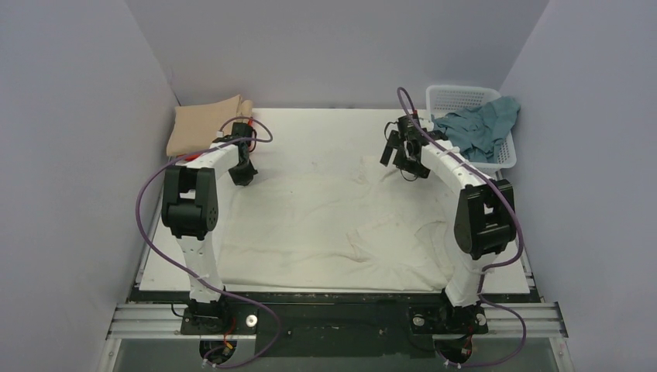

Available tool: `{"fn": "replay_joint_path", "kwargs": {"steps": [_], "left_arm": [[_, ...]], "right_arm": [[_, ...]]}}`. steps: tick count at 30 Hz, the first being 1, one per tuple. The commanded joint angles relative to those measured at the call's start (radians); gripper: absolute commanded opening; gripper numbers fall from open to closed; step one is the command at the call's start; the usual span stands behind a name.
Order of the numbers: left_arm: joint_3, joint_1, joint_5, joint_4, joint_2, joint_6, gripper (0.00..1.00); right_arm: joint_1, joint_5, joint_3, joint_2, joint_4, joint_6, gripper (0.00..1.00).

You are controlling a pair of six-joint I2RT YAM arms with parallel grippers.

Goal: Fold and stack the t-shirts
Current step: Grab the side of the flattened tshirt furthest away from the robot with both arms

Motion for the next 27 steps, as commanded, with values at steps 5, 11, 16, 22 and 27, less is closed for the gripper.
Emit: {"fn": "replay_joint_path", "kwargs": {"steps": [5, 11, 16, 22, 27], "left_arm": [[-0.046, -0.002, 0.051, 0.052, -0.042, -0.006, 0.0], [-0.072, -0.006, 0.049, 0.089, -0.097, -0.007, 0.0], [-0.092, -0.013, 0.055, 0.103, -0.133, -0.004, 0.0], [-0.103, -0.02, 0.065, 0.111, -0.162, -0.004, 0.0], [-0.116, -0.02, 0.062, 0.116, -0.178, -0.004, 0.0]], "right_arm": [[0.0, 0.149, 0.224, 0.195, -0.011, 0.029, 0.91], [0.002, 0.156, 0.444, 0.377, -0.063, 0.07, 0.86], [-0.001, 0.184, 0.599, 0.492, -0.124, 0.098, 0.85], [0.002, 0.146, 0.693, 0.593, -0.179, 0.097, 0.83], [0.013, 0.105, 0.689, 0.625, -0.215, 0.091, 0.78]]}}
